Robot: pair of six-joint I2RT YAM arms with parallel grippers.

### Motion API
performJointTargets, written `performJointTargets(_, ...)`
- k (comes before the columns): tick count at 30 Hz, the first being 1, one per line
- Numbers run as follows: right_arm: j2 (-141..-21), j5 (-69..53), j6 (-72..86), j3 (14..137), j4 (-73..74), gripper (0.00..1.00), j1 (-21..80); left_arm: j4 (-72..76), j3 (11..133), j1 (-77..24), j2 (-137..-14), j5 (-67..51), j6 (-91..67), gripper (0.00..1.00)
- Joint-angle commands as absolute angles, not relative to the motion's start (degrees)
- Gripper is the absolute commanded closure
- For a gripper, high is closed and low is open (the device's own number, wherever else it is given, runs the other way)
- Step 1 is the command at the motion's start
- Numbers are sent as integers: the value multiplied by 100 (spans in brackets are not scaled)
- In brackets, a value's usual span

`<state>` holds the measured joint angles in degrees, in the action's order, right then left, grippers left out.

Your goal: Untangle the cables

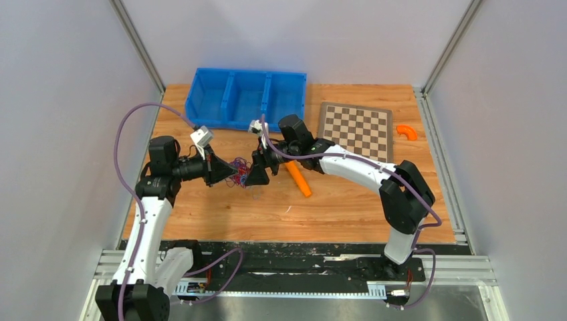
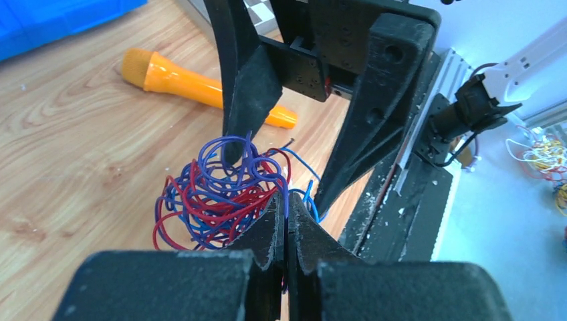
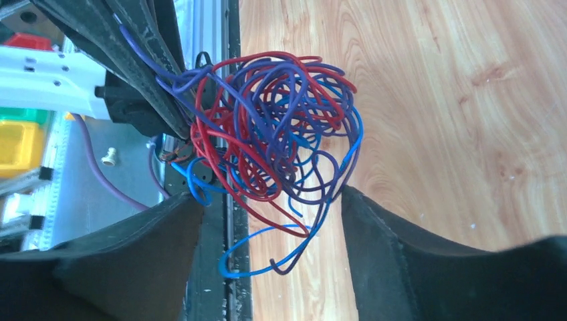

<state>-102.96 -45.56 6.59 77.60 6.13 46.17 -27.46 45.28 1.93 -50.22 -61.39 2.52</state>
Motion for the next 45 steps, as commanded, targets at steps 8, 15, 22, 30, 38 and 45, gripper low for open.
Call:
performJointTargets(8, -9869, -3653, 724, 7327, -88, 100, 4388, -3548, 5370, 257, -4768, -5565, 256, 100)
performJointTargets(15, -9158, -2886, 607, 6518, 546, 100, 3442, -4881, 6498, 886, -4990, -3523, 1131, 100)
performJointTargets(22, -8182, -3132, 361, 5858, 992, 100, 2535, -4815, 6351, 1545, -5261, -2121, 1413, 100)
performJointTargets(30, -7345, -3548, 72, 5761, 1651, 100, 1407, -4332, 5687, 1943, -5900, -1466, 1678, 100)
performJointTargets(38, -7107, -3930, -142, 5711, 1881, 100, 1284, -4008, 5323, 2170, -6426, -1635, 2087, 100)
performJointTargets(45, -7248, -3962, -357, 5563, 2038, 99, 1298, -4796, 6154, 1949, -5836, -4151, 1935, 100)
